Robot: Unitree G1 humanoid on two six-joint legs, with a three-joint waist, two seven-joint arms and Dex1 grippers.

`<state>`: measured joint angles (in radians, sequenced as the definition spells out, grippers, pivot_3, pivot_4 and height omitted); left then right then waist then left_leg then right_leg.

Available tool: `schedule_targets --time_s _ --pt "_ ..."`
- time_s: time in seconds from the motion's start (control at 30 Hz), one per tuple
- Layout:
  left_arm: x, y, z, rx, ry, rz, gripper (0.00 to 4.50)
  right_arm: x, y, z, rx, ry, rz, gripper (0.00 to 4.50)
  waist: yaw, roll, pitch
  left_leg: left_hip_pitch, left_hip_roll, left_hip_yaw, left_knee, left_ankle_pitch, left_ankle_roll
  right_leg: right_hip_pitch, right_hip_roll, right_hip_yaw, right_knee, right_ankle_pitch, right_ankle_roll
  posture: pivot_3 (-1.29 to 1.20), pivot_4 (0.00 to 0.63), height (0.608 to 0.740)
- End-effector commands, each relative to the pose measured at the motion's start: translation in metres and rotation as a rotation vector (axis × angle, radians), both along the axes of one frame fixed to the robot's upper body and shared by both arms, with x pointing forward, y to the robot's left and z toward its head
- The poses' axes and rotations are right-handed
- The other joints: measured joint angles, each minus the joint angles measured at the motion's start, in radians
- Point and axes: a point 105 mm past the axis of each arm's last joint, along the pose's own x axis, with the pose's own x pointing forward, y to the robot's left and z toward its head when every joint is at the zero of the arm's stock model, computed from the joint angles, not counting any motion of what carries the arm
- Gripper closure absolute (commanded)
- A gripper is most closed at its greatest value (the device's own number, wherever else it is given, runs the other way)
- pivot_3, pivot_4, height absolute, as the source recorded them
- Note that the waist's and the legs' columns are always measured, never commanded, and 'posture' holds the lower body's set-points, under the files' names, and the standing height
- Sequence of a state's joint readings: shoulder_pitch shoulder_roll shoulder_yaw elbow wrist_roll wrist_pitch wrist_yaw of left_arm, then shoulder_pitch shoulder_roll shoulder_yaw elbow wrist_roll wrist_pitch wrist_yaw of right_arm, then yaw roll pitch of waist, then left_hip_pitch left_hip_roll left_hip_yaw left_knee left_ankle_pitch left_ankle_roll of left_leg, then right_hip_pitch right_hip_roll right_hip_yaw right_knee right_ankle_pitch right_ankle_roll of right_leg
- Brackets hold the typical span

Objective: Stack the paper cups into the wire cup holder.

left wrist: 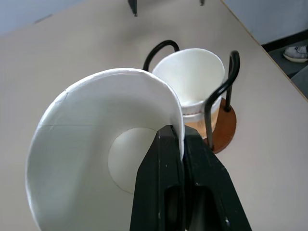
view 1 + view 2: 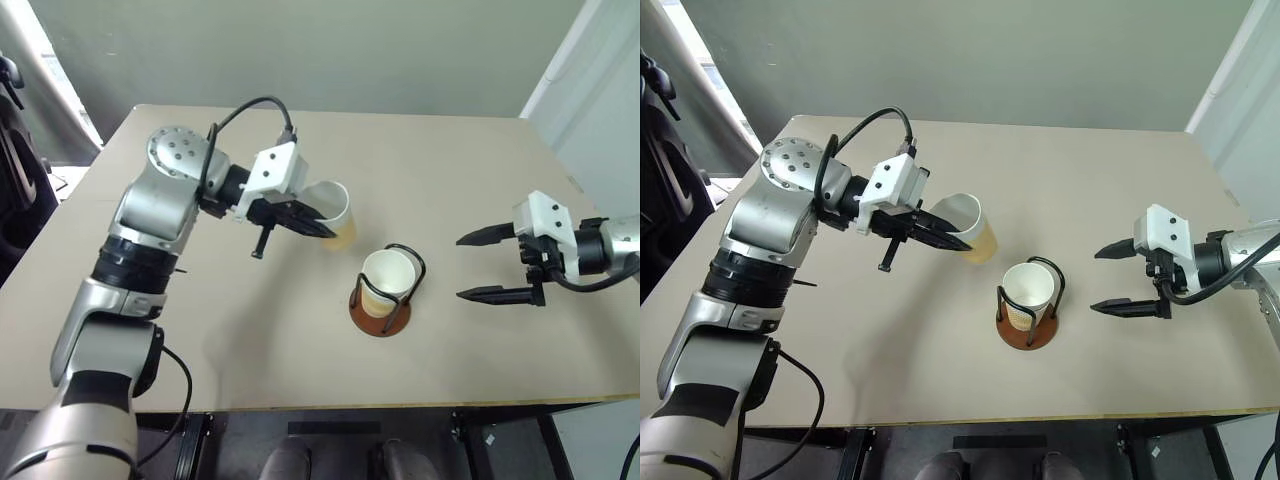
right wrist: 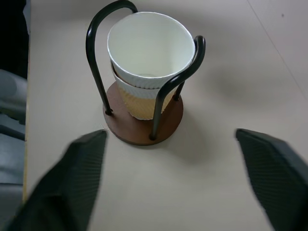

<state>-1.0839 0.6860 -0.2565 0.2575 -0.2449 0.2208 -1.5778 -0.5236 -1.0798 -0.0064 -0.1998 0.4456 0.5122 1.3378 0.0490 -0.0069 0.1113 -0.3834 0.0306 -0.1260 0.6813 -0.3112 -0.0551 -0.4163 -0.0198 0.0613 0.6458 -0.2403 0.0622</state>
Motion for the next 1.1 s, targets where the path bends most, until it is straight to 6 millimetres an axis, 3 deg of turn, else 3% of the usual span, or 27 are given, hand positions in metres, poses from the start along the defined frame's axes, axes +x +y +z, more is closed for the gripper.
schedule_targets --time_s 0.03,0.4,0.67,1.1 --pt "-0.009 -0.011 0.018 -0.002 -0.034 -0.095 4.5 -0.004 0.001 0.016 -0.009 -0.088 0.02 0.02 0.0 0.0 0.0 0.0 0.0 0.0 0.0 0.0 0.0 0.0 0.0 0.0 0.0 0.0 0.0 0.0 0.15 0.74" --pt "-0.015 -0.047 0.044 -0.002 -0.047 -0.243 4.5 -0.015 0.007 0.023 0.047 -0.109 0.071 0.02 0.011 0.0 0.0 0.0 0.0 0.0 0.001 0.0 0.001 0.001 0.0 0.0 -0.001 0.001 0.001 0.0 0.15 0.74" --pt "-0.021 -0.062 0.037 0.038 -0.024 -0.325 4.5 -0.024 0.012 0.043 0.134 -0.146 0.077 0.02 0.012 0.0 0.0 -0.001 0.0 0.001 0.001 0.0 0.001 0.001 0.0 0.001 -0.002 0.001 0.002 0.0 0.15 0.74" --pt "-0.033 -0.077 0.022 0.117 0.014 -0.43 4.5 -0.025 0.005 0.039 0.11 -0.161 0.025 0.02 0.016 0.0 0.0 0.0 0.0 0.003 0.002 -0.001 0.002 0.001 0.0 0.002 -0.002 0.001 0.004 0.0 0.15 0.74"
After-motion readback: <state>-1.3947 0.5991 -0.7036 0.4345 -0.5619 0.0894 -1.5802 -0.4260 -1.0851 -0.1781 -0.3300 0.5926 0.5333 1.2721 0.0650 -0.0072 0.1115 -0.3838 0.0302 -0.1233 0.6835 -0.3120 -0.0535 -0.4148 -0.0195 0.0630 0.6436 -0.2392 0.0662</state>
